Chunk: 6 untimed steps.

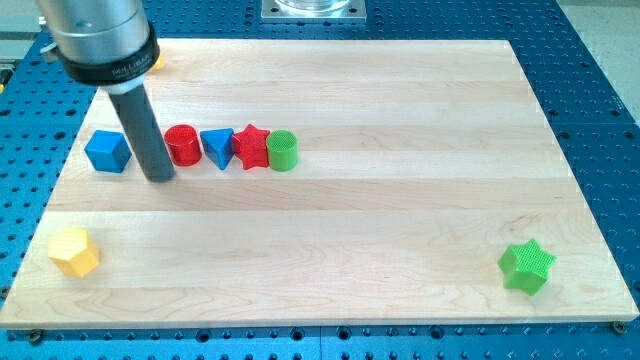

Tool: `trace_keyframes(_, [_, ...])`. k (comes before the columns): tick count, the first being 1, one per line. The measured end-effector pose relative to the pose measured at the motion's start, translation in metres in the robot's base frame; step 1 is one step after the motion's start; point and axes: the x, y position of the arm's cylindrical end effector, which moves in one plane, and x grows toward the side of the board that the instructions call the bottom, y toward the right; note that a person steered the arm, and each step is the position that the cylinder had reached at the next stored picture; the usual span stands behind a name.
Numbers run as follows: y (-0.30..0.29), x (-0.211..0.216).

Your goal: Slightly push the cube upwards

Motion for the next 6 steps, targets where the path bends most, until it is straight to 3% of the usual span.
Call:
trace_keyframes(1, [-0.047, 0.036])
trace_keyframes(2, [-0.120, 0.031])
trace_keyframes(4, [-0.078, -0.022])
trace_keyframes(6, [-0.059, -0.020])
